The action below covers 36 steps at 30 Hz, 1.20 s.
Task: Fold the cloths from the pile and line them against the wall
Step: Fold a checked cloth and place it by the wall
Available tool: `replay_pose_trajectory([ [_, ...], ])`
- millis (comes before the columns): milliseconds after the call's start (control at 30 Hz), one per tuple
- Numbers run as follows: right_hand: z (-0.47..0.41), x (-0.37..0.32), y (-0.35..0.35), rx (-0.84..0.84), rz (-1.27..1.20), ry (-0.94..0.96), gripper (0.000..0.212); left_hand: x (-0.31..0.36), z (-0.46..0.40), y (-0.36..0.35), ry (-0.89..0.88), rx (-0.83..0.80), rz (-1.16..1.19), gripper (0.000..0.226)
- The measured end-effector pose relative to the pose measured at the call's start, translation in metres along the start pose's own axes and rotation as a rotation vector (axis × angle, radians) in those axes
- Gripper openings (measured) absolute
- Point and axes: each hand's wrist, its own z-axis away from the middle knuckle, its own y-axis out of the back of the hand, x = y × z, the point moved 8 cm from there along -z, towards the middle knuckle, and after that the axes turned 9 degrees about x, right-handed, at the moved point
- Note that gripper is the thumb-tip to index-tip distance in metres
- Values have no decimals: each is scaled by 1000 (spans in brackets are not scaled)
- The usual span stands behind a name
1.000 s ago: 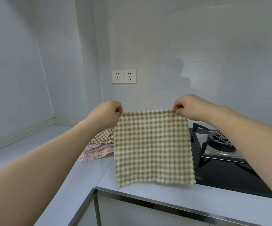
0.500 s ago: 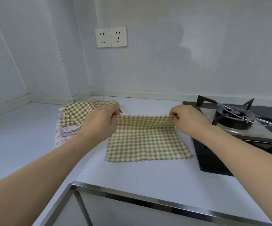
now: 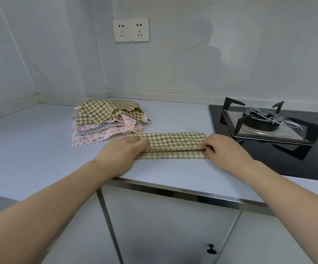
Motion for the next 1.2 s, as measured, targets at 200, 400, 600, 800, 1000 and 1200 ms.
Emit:
replay_pose_trajectory([
  [200, 6, 2, 0, 36, -72, 2, 20, 7, 1, 5, -149, -54, 3, 7],
  [400, 5, 0, -7, -121, -29, 4, 47, -5, -2, 9, -19, -53, 97, 28],
  [600, 2, 6, -10, -133, -26, -26, 50, -28, -11, 2, 237, -57, 195, 27],
  [800, 1, 9, -14, -194, -43, -72, 64, -45, -5, 1, 565, 27, 444, 17],
  [1000, -4, 8, -14, -154, -51, -55, 40, -56, -13, 8, 766, 161, 621, 11],
  [1200, -5, 18, 8, 18, -342, -220, 8, -49, -25, 26, 668, 151, 459, 9],
])
